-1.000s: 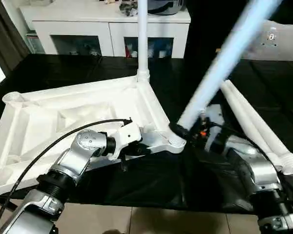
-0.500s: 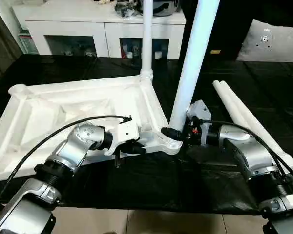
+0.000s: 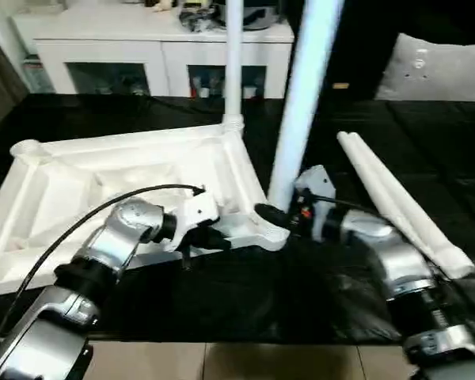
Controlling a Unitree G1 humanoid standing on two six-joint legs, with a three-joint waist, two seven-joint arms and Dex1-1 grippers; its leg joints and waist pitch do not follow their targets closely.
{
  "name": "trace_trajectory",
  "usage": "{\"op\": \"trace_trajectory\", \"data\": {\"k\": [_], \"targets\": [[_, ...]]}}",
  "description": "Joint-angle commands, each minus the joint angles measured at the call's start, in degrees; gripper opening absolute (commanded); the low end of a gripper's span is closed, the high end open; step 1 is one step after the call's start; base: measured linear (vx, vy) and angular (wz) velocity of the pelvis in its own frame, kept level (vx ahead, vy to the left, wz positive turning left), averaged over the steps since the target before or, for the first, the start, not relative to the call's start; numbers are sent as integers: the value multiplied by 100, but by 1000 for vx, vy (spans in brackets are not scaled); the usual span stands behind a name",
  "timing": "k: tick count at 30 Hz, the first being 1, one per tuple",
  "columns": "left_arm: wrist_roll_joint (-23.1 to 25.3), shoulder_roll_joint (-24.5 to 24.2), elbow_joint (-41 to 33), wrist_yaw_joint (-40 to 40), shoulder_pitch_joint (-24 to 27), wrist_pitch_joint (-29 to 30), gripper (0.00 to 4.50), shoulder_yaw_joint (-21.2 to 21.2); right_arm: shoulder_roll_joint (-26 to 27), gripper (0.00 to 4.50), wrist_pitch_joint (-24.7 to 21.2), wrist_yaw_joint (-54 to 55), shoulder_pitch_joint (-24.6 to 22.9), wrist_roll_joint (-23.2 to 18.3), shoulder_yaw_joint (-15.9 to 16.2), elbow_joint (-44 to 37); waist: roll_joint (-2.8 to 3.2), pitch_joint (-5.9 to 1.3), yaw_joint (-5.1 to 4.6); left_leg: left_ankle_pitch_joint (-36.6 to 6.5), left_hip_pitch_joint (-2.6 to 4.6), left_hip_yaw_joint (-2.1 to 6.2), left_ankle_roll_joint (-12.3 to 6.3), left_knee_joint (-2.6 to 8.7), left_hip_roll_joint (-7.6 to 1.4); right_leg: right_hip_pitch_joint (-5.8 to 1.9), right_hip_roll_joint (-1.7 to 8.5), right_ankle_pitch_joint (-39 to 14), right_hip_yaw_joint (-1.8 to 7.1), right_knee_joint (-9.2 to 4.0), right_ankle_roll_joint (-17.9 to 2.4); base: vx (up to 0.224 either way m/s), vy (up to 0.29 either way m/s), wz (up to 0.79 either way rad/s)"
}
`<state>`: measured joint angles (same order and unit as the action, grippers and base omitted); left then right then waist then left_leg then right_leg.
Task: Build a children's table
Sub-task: Insert table leg to table base
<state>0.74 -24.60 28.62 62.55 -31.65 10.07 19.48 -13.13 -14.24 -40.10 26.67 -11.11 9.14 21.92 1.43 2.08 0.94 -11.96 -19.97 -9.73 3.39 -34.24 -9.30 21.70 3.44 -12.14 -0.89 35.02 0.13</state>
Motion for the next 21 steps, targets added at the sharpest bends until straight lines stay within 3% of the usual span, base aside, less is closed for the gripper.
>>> {"op": "trace_trajectory", "data": {"k": [1,2,3,4,5,6,7,8,9,10,11,12,18,20,21], "targets": [[-98,95,-621,-137,239,417,0,70,66,190,-512,744,-144,350,-70,877,34,-178,-13,-2261,23,208,209,569,-368,-72,474,-2540,225,-526,-1136,0,0,0],[-87,112,-775,-194,321,512,0,75,122,190,-523,868,-103,338,-123,935,40,-162,-36,-2296,13,210,200,575,-353,-57,460,-2605,222,-547,-1115,0,0,0],[-80,201,-1164,-314,490,722,0,120,227,190,-524,1070,30,323,-210,1130,-18,-160,-51,-2360,20,205,179,568,-346,-41,450,-2708,220,-569,-1059,0,0,0],[-80,201,-1164,-314,490,722,0,120,227,190,-524,1070,30,323,-210,1130,16,-167,-78,-2293,-7,216,175,565,-351,-52,473,-2615,231,-552,-1112,0,0,0],[-53,347,-1593,-502,643,1000,0,168,325,190,-487,1276,195,344,-264,1374,31,-189,-63,-2275,37,197,185,562,-383,-23,464,-2431,240,-549,-1154,0,0,0],[18,540,-2025,-742,759,1303,0,216,416,190,-451,1431,362,383,-281,1610,24,-185,-71,-2209,33,178,178,555,-372,-17,443,-2251,245,-546,-1208,0,0,0],[82,625,-2194,-887,770,1462,0,240,456,190,-447,1478,430,395,-287,1689,-32,-180,-57,-2042,-17,162,121,558,-370,-61,431,-1966,245,-510,-1289,0,0,0],[145,691,-2294,-1017,756,1571,0,250,486,190,-444,1511,481,406,-286,1732,-9,-203,-42,-1949,0,154,109,544,-368,-66,438,-1847,239,-503,-1312,0,0,0],[231,746,-2331,-1155,721,1649,0,252,510,190,-430,1509,523,411,-277,1747,-42,-198,-40,-1861,-4,131,68,538,-358,-54,419,-1693,236,-519,-1326,0,0,0],[247,750,-2331,-1179,715,1663,0,251,515,190,-427,1505,527,409,-276,1744,-27,-205,-13,-1789,-7,129,63,537,-352,-71,414,-1560,231,-508,-1317,0,0,0],[313,766,-2331,-1278,687,1723,0,250,533,190,-417,1490,543,402,-273,1730,-54,-208,-17,-1761,-9,120,50,534,-351,-71,406,-1481,231,-505,-1315,0,0,0],[451,769,-2133,-1511,611,1696,0,198,554,190,-335,1410,534,384,-246,1621,-89,-209,-5,-1690,-28,121,13,534,-341,-97,404,-1389,227,-500,-1300,0,0,0],[639,439,-1958,-1497,638,1057,0,180,552,190,222,1238,380,126,-475,1293,-70,-214,77,-1665,-17,126,11,550,-349,-87,416,-1489,235,-510,-1153,0,0,0],[633,394,-1950,-1454,647,894,0,174,558,190,328,1223,356,45,-566,1233,-68,-232,83,-1538,-34,121,-10,542,-347,-102,413,-1250,235,-495,-1178,0,0,0],[567,303,-1894,-1364,644,571,0,135,542,190,566,1144,266,-139,-794,996,-68,-254,83,-1322,-55,115,-44,525,-350,-126,410,-905,234,-452,-1235,0,0,0]]}}
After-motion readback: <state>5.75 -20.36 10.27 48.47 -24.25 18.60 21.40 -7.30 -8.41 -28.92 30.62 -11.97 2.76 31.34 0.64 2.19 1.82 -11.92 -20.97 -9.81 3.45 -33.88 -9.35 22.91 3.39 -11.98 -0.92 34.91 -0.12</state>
